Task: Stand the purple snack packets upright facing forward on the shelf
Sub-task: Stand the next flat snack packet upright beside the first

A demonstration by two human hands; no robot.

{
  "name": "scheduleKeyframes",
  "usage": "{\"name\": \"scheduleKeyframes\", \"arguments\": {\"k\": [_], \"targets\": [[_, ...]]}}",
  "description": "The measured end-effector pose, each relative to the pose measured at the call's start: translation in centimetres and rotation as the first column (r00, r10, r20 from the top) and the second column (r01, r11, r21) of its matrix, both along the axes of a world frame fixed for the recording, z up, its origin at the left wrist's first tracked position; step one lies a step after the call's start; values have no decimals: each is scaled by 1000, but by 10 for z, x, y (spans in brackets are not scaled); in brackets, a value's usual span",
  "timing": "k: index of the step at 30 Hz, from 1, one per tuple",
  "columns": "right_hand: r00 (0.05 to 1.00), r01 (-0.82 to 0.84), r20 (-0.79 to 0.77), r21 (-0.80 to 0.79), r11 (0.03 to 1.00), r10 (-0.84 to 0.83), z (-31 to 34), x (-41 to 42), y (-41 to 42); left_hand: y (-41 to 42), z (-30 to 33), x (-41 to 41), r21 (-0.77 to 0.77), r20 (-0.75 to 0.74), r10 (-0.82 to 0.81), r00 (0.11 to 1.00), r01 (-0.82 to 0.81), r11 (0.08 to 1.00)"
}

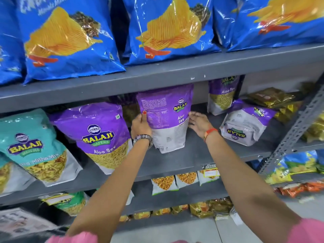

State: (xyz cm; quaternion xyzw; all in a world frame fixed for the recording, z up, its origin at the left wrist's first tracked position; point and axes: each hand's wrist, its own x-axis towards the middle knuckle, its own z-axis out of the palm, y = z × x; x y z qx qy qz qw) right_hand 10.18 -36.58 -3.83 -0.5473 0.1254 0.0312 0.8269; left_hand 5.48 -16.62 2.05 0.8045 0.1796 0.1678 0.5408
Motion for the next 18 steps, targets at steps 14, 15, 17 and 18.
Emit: {"name": "scheduleKeyframes", "arguments": {"k": [14, 15, 17, 18], "targets": [[980, 198, 30, -19, 980, -197, -4, 1, 24, 6, -10, 36, -312, 9, -112, 994, 110, 944], [981, 194, 21, -19, 981, -194, -3, -1, 24, 4, -13, 36, -243, -14, -111, 994, 104, 965], [983, 181, -3, 0, 984, -181, -1, -5, 22, 3, -20, 30, -93, -22, -40, 999, 38, 995], [984, 177, -8, 4, 984, -177, 0, -8, 22, 1, -22, 25, -26, 8, 7, 1000, -7, 1000]]}}
